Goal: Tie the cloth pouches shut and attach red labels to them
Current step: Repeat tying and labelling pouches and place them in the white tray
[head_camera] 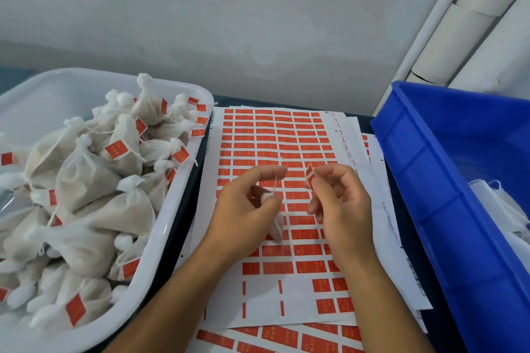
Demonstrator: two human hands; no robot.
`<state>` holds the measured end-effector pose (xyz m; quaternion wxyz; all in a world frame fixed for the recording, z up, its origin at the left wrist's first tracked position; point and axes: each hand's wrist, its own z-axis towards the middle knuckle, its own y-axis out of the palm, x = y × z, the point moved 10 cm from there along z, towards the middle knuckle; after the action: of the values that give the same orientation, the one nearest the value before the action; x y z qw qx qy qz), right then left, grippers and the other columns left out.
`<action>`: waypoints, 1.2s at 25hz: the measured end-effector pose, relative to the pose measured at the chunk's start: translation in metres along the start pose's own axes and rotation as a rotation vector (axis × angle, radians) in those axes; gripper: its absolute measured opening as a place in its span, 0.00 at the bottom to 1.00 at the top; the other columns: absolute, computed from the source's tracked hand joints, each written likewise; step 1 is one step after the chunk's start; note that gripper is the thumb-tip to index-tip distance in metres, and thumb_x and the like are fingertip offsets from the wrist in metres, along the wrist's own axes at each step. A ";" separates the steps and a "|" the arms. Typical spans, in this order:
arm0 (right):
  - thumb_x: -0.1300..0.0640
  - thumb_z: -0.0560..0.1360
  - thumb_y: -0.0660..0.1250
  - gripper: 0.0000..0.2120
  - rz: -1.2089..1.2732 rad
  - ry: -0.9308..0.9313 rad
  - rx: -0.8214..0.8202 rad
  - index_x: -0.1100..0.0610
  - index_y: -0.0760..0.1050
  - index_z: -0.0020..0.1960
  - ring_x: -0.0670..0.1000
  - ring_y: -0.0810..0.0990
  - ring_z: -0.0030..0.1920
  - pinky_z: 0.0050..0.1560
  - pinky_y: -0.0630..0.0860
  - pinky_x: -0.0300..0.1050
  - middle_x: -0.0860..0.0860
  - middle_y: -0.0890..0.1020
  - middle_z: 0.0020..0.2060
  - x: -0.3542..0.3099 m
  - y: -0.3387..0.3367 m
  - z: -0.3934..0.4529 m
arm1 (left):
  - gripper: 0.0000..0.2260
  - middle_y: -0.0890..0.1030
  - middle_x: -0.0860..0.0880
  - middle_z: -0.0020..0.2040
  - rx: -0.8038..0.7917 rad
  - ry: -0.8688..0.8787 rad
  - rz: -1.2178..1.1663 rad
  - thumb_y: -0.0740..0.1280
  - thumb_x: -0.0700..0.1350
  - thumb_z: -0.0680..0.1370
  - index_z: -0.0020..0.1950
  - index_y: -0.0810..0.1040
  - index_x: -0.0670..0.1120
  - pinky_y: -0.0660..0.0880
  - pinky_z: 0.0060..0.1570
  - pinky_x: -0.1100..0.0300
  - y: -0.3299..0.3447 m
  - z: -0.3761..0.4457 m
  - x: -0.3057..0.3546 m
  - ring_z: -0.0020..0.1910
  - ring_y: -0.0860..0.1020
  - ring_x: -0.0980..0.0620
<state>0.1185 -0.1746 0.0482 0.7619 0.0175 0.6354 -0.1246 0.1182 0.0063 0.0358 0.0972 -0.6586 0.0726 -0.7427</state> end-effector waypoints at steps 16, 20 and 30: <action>0.47 0.75 0.75 0.12 -0.271 -0.201 -0.091 0.44 0.71 0.49 0.42 0.83 0.44 0.36 0.77 0.28 0.38 0.80 0.43 -0.012 0.018 -0.008 | 0.15 0.84 0.64 0.53 -0.065 0.025 -0.018 0.68 0.44 0.81 0.64 0.81 0.61 0.83 0.47 0.63 0.009 -0.006 0.001 0.49 0.84 0.56; 0.46 0.74 0.75 0.14 -0.277 -0.169 -0.101 0.45 0.71 0.50 0.40 0.84 0.43 0.37 0.77 0.28 0.38 0.82 0.39 -0.010 0.017 -0.007 | 0.13 0.83 0.66 0.50 -0.049 0.037 -0.029 0.66 0.44 0.83 0.58 0.81 0.64 0.80 0.43 0.70 0.008 -0.007 0.005 0.49 0.83 0.60; 0.45 0.78 0.70 0.06 -0.219 -0.109 -0.231 0.37 0.76 0.54 0.37 0.80 0.53 0.44 0.76 0.25 0.32 0.81 0.48 -0.004 0.025 -0.004 | 0.17 0.83 0.62 0.41 -0.018 0.040 -0.043 0.68 0.46 0.82 0.68 0.72 0.62 0.78 0.38 0.71 0.008 -0.006 0.003 0.44 0.84 0.59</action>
<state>0.1192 -0.1493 0.0482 0.7741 -0.1464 0.6012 -0.1338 0.1125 -0.0024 0.0356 0.0735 -0.6459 0.0672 -0.7569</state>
